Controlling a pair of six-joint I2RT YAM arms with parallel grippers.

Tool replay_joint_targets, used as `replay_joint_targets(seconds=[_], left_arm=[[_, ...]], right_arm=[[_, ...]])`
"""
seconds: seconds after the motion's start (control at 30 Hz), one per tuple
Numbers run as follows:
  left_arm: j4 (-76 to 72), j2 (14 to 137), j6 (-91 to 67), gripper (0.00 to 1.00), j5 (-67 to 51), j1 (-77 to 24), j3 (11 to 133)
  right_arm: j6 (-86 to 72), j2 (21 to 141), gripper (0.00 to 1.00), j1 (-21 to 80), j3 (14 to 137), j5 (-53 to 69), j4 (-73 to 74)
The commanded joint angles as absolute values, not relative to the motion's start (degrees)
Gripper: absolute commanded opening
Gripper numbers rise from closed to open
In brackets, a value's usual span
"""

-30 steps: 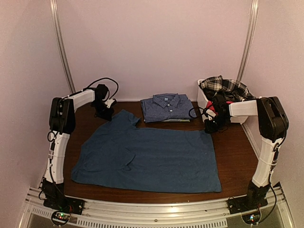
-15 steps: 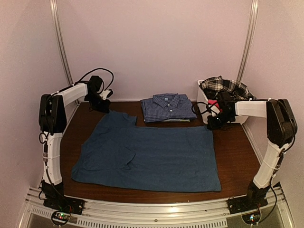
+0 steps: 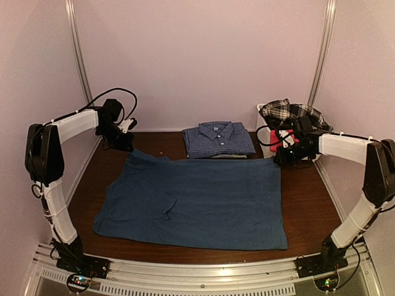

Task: Fold and stack the mixed laundry pile
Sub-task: Pick up the 1/3-folded T-shirt from the center of the board, then fold the 1/3-folded T-shirt at the center of the board.

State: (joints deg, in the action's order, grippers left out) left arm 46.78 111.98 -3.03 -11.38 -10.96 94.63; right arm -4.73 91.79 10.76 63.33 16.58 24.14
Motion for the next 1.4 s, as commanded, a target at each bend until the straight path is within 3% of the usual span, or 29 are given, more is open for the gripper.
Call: replay_joint_targets(seconds=[0.0,0.33,0.53,0.87,1.07,1.37], left_arm=[[46.4,106.5,-4.5,0.00,-11.5,-10.5,89.9],[58.4,101.2,-10.0,0.00,-7.9,-10.5,83.2],[57.4,103.2,-13.4,0.00,-8.9,-10.5,76.6],[50.1,112.2,-16.7,0.00,-10.2,-10.1,73.7],[49.1,116.8,-17.8,0.00,-11.0,-9.4,79.1],[55.9,110.9,-16.1,0.00,-5.6,-8.5,85.6]], right_arm=[[-6.4,88.1,0.00,10.3,60.2,19.3,25.1],[-12.1,78.4,0.00,11.2,48.6,23.6,27.4],[-14.6,82.2,0.00,12.5,44.6,22.8,27.4],[-14.5,98.3,0.00,12.6,49.8,19.6,25.8],[-12.2,104.4,0.00,12.2,58.0,18.4,27.3],[-8.8,97.3,0.00,12.0,62.7,17.1,33.5]])
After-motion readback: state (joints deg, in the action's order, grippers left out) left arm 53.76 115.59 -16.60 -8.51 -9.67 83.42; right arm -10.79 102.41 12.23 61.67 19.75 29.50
